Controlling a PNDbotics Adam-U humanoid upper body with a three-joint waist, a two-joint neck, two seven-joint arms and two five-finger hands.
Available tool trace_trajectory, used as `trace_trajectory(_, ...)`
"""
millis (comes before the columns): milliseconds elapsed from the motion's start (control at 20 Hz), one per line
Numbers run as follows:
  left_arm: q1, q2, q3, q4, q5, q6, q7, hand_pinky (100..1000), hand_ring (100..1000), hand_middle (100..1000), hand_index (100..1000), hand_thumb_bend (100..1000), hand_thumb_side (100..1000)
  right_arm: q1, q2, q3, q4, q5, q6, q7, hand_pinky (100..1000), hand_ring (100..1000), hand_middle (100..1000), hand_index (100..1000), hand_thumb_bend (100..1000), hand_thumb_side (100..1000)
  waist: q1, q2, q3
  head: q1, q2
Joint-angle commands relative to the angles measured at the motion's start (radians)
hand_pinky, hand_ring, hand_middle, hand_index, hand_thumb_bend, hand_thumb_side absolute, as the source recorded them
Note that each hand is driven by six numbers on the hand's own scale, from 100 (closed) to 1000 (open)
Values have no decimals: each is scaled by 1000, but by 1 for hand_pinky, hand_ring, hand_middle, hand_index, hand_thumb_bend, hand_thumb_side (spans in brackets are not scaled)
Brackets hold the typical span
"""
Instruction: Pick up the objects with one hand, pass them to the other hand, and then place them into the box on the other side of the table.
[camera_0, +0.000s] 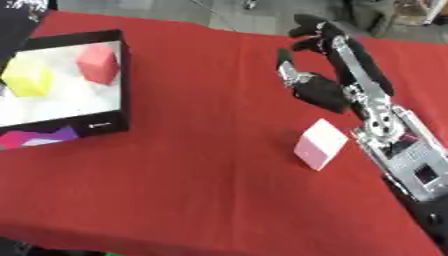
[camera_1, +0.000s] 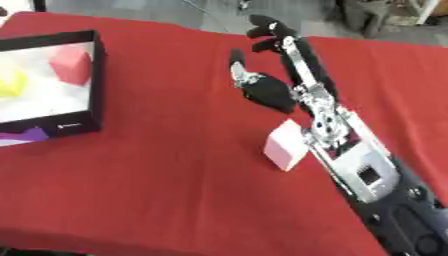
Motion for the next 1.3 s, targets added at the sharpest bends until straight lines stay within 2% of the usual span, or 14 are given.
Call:
trace_trajectory(50,38,-35,32,-85,49,-31,48,794,558,739,732,143,754,-16,-97,0,-10,-16,40,42,927,806,800,918,188,320,9,-25,1,-23,-9)
trace_trajectory(150,74,-42,28,-118,81,-38,71,795,557,740,731,141,763,-15,-148,11,-30,-38,45,74,931,819,808,922,220,301,6,-26,2,-30,-9)
trace_trajectory(300,96,-41,27,-134,122,-35,91,795,556,738,730,138,770,-22,-225,32,-39,-45,18,121,935,839,820,924,272,259,0,-27,4,-38,-8)
trace_trajectory(450,104,-40,25,-141,138,-34,94,795,555,736,729,136,771,-30,-305,52,-24,-34,-29,170,939,857,830,924,313,209,-2,-26,9,-47,-9)
trace_trajectory(700,113,-51,27,-158,150,-40,96,794,553,734,726,134,772,-37,-441,51,-8,-25,-117,259,947,886,846,932,346,151,-2,-21,18,-60,-10)
trace_trajectory(950,122,-56,28,-174,153,-39,98,794,552,732,723,130,772,-33,-540,66,4,-18,-203,345,949,908,857,935,387,123,-3,-14,25,-70,-16)
trace_trajectory(1300,124,-53,29,-189,158,-34,104,794,552,729,720,124,770,9,-651,62,2,58,-296,463,949,932,869,928,475,100,-6,-3,31,-77,-29)
